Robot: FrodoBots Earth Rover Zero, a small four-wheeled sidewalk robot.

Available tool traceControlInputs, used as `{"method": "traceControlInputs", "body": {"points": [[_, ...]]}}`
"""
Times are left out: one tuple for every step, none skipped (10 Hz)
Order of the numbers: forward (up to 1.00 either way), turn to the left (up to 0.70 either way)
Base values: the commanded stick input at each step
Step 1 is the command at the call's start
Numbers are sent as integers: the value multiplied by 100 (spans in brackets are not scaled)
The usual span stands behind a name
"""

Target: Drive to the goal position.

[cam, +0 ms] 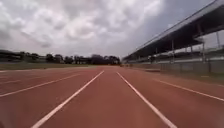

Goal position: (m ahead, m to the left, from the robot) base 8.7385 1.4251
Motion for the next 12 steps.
{"method": "traceControlInputs", "body": {"points": [[45, 0], [45, 0], [45, 0], [45, 0], [45, 0], [45, 0], [45, 0], [45, 0], [45, 0], [45, 0], [45, 0], [45, 0]]}}
